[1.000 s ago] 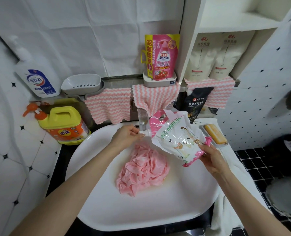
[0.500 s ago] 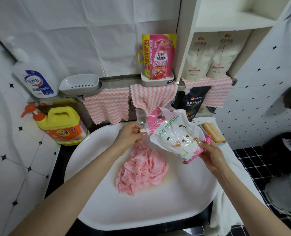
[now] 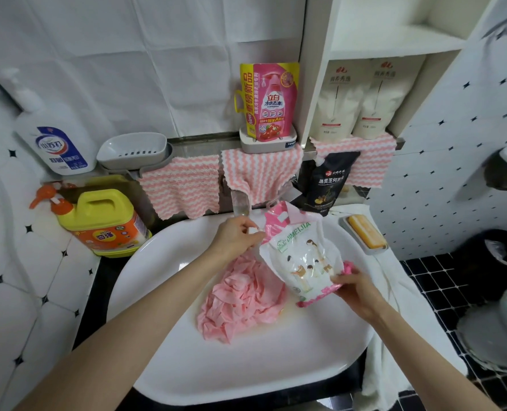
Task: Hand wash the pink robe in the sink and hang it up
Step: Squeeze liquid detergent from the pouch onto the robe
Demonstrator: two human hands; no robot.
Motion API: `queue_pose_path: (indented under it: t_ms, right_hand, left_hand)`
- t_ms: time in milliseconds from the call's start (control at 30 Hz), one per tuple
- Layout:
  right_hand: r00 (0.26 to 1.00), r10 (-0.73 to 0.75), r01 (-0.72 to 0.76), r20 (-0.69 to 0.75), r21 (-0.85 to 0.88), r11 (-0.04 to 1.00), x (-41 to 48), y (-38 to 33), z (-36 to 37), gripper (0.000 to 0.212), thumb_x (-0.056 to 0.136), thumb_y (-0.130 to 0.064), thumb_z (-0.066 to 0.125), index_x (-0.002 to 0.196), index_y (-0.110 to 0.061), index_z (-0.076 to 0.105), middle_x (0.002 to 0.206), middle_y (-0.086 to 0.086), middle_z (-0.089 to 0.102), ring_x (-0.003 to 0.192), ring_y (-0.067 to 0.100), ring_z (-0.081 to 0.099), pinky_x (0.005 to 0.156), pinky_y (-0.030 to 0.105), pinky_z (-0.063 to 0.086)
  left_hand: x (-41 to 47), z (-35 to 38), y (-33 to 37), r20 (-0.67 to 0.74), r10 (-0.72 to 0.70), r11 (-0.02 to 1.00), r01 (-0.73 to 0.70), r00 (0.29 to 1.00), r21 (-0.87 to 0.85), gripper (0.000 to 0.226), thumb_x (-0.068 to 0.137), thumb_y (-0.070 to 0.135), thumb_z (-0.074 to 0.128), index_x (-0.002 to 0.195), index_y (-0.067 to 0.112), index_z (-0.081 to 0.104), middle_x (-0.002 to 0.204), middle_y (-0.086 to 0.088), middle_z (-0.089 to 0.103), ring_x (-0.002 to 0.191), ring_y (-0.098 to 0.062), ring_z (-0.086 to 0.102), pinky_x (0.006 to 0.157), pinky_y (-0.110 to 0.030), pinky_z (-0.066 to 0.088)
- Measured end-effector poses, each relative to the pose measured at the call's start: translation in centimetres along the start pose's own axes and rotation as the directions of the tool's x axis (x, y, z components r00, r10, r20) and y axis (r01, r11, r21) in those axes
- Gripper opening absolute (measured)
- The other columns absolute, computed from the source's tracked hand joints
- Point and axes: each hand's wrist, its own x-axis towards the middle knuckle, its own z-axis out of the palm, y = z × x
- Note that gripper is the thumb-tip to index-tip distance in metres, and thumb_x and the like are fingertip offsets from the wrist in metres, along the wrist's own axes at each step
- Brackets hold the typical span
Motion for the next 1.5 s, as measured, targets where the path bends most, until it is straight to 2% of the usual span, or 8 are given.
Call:
queue_pose_path:
  t_ms: [167,300,500,633,900,1067,1333,1500]
  right_hand:
    - [0.992,0.124,-0.091,0.027,-0.533,0.841,-0.9,0.6,1.2,0.094,0.049,-0.014,0.081,0.134,-0.015,0.041,0.124,0.012,0.059,0.099,0.022,0.062,0.080,0.030,0.053]
    - [0.919,-0.374,0.371,0.124,-0.593,0.715,-1.4,-2.7,4.4,0.096,0.069,-0.004,0.082,0.146,-0.027,0.029,0.148,-0.006,0.035,0.129,0.006,0.037,0.104,0.024,0.036]
    - [0.813,-0.276,0.549,0.512,-0.833,0.073,-2.0,-5.8,11.3,0.054,0.068,-0.034,0.083,0.116,-0.019,0.066,0.109,0.000,0.065,0.114,0.013,0.052,0.117,0.029,0.007]
    - [0.810,-0.366,0.530,0.458,-0.838,0.125,-1.2,-5.2,12.6,0.017,0.073,-0.021,0.081,0.085,-0.011,0.076,0.072,0.009,0.070,0.083,0.024,0.066,0.118,0.038,0.019]
    - [0.830,-0.403,0.479,0.386,-0.863,0.161,-2.4,-5.4,13.7,0.009,0.081,-0.013,0.071,0.086,-0.017,0.078,0.087,0.006,0.074,0.113,0.026,0.058,0.097,0.012,0.030]
    - [0.801,-0.431,0.495,0.415,-0.865,0.087,-2.3,-6.2,14.5,0.008,0.074,-0.028,0.078,0.081,-0.025,0.077,0.079,0.000,0.058,0.083,0.019,0.054,0.075,0.030,0.041]
    - [0.738,-0.492,0.578,0.461,-0.809,0.109,-3.0,-6.9,14.3,0.017,0.068,-0.016,0.082,0.083,-0.010,0.078,0.073,-0.014,0.045,0.075,-0.001,0.042,0.082,0.002,0.025]
    - [0.735,-0.496,0.578,0.462,-0.809,0.104,-3.4,-7.7,14.4,0.019,0.068,-0.017,0.081,0.086,-0.009,0.078,0.070,-0.017,0.044,0.075,-0.002,0.039,0.084,0.004,0.022]
  left_hand:
    - [-1.3,1.5,1.8,0.198,0.107,0.983,-0.134,0.974,0.125,0.017,0.076,0.010,0.075,0.087,0.006,0.062,0.070,-0.004,0.060,0.059,-0.013,0.058,0.053,-0.022,0.051]
    - [-1.5,2.0,2.7,0.252,0.212,0.894,-0.291,0.944,0.340,0.019,0.073,0.016,0.076,0.086,0.009,0.064,0.074,0.003,0.058,0.069,-0.010,0.055,0.063,-0.026,0.047]
    - [-1.1,1.2,2.5,0.296,0.245,0.812,-0.362,0.923,0.458,0.026,0.072,0.019,0.077,0.091,0.006,0.065,0.080,0.001,0.058,0.077,-0.011,0.050,0.059,-0.020,0.036]
    - [-1.1,-0.1,2.8,0.261,0.240,0.839,-0.335,0.935,0.430,0.029,0.070,0.024,0.080,0.091,0.009,0.067,0.080,-0.006,0.062,0.073,-0.014,0.055,0.061,-0.024,0.043]
    - [-1.8,-1.6,2.3,0.288,0.161,0.941,-0.235,0.944,0.243,0.034,0.092,0.005,0.057,0.126,0.004,0.057,0.076,0.003,0.054,0.064,-0.011,0.064,0.077,-0.034,0.057]
    - [-1.7,-1.8,1.9,0.089,0.135,0.977,-0.148,0.987,0.153,0.015,0.084,0.011,0.068,0.095,0.001,0.065,0.068,-0.004,0.064,0.057,-0.018,0.063,0.065,-0.038,0.058]
    - [-1.3,-2.6,2.5,0.176,0.251,0.768,-0.306,0.952,0.562,0.054,0.073,0.051,0.071,0.117,0.023,0.055,0.107,0.011,0.059,0.091,-0.011,0.056,0.078,-0.031,0.044]
    - [-0.8,-1.7,2.4,0.238,0.302,0.743,-0.384,0.923,0.549,0.020,0.084,0.035,0.067,0.081,0.017,0.058,0.085,0.003,0.060,0.085,-0.018,0.055,0.072,-0.033,0.040]
